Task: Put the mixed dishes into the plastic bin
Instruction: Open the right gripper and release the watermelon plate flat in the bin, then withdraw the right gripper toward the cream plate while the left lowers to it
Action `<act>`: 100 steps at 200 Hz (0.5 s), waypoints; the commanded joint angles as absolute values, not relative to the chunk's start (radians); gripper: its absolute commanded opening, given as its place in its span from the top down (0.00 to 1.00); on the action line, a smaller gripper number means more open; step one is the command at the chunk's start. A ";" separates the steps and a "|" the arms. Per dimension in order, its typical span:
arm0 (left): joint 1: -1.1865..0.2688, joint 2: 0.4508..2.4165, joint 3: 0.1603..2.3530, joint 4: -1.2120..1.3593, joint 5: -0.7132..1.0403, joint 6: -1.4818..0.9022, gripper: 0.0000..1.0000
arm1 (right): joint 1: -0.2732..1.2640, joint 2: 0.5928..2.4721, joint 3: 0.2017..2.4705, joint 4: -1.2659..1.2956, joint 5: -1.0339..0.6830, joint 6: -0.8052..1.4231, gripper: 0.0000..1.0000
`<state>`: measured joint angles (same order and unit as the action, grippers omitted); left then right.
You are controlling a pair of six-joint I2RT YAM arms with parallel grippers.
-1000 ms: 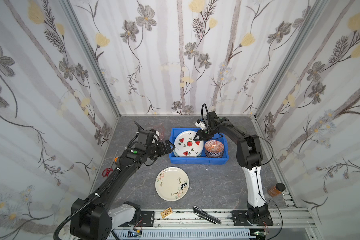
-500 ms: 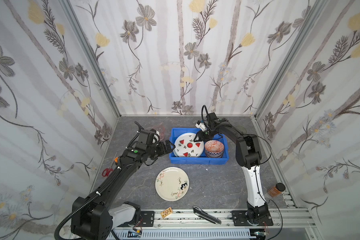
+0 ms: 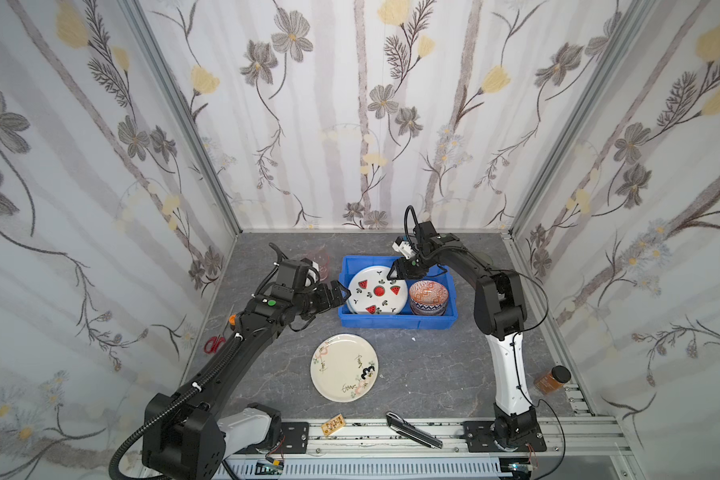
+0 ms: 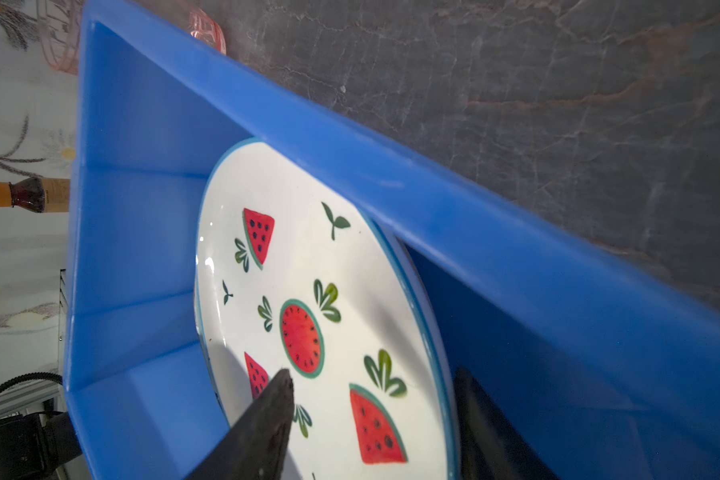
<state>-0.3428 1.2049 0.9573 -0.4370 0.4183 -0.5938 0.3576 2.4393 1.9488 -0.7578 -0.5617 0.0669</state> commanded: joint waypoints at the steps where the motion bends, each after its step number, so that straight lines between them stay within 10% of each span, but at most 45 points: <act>1: -0.343 1.210 0.962 -0.426 0.416 -0.586 0.00 | 0.355 2.411 1.957 -0.726 -0.551 0.059 0.36; 100: -0.342 1.159 0.925 -0.426 0.404 -0.611 0.00 | 0.350 2.270 1.956 -0.769 -0.446 0.050 0.30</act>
